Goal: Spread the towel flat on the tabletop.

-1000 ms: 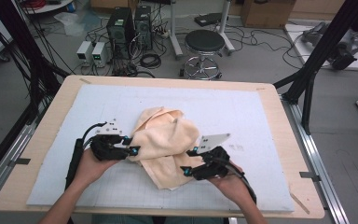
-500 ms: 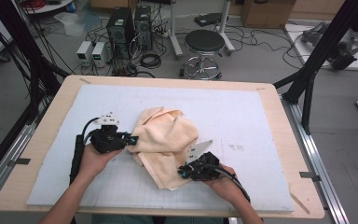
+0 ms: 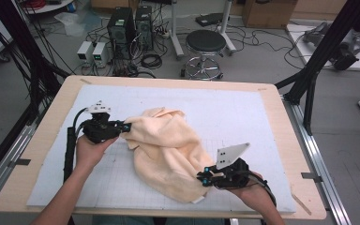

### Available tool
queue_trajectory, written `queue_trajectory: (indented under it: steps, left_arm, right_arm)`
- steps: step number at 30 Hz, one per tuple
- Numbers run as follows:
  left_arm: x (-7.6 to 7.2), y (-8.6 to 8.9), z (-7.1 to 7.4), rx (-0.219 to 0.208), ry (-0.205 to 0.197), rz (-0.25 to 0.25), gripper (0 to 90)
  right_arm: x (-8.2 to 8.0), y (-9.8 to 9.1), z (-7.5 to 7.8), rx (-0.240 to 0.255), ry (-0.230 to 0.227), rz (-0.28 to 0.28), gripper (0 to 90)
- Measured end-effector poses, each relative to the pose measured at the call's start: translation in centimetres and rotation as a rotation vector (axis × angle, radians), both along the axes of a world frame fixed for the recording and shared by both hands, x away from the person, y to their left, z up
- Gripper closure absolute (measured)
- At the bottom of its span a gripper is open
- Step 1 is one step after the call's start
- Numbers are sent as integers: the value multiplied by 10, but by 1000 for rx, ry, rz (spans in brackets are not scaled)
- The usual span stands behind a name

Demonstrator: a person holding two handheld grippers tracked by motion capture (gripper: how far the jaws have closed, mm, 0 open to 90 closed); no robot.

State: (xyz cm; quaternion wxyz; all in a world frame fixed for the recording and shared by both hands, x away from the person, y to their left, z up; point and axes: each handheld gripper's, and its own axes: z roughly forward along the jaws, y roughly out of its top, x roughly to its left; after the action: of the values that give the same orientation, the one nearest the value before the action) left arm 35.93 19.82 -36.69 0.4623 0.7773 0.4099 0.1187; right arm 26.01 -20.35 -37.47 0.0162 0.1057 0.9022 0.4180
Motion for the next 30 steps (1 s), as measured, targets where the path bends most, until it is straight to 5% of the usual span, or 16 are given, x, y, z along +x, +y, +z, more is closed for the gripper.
queue_trajectory:
  steps: [6,11,13,16,20,26,30]
  left_arm:
    - [19,-22,-21,56,45,-42,659]
    - [7,-11,-14,146,17,-85,526]
    - [-1,-1,-10,110,3,-105,505]
    - [-17,10,-9,107,-26,-141,508]
    - [-35,11,-22,104,-42,-215,561]
    - [-41,-13,-47,123,5,-348,592]
    - [-35,-24,-54,143,35,-376,588]
  right_arm:
    - [32,-1,-11,17,-60,-131,663]
    - [51,9,-21,-21,-97,-154,621]
    - [56,12,-25,-32,-90,-158,617]
    - [59,14,-31,-74,-86,-157,605]
    - [57,8,-36,-65,-54,-166,605]
    - [47,-10,-41,-49,-28,-185,592]
    - [44,-18,-45,-48,8,-174,588]
